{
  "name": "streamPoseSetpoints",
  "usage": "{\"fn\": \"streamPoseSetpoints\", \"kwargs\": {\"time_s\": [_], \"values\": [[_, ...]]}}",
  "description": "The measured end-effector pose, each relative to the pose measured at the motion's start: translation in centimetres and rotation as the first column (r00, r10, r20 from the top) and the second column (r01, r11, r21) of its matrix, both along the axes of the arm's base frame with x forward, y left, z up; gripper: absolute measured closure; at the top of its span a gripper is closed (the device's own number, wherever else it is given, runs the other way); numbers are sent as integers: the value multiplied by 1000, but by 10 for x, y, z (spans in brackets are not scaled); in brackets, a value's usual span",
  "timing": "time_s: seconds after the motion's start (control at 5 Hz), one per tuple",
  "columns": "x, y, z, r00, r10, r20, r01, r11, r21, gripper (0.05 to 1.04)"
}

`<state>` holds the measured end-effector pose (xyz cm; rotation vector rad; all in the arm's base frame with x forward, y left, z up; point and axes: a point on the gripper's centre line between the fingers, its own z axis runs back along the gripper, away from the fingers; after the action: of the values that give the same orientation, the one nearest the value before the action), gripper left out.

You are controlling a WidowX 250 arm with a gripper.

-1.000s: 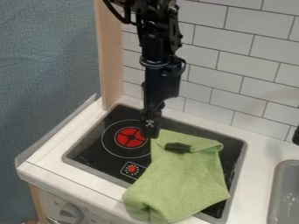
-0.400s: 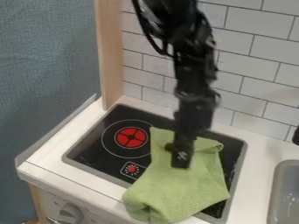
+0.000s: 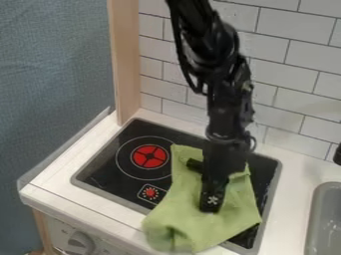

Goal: Put the cloth on the left burner in the left side of the stove

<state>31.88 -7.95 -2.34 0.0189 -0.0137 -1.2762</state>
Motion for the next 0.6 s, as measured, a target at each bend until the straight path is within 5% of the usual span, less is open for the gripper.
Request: {"fn": "streamPoseSetpoints", "kwargs": {"time_s": [0.2,0.6], "values": [[6,1,-5,1000,-8,10,7,999,33,85],[30,3,-2,999,17,46,-17,1000,0,85]]}}
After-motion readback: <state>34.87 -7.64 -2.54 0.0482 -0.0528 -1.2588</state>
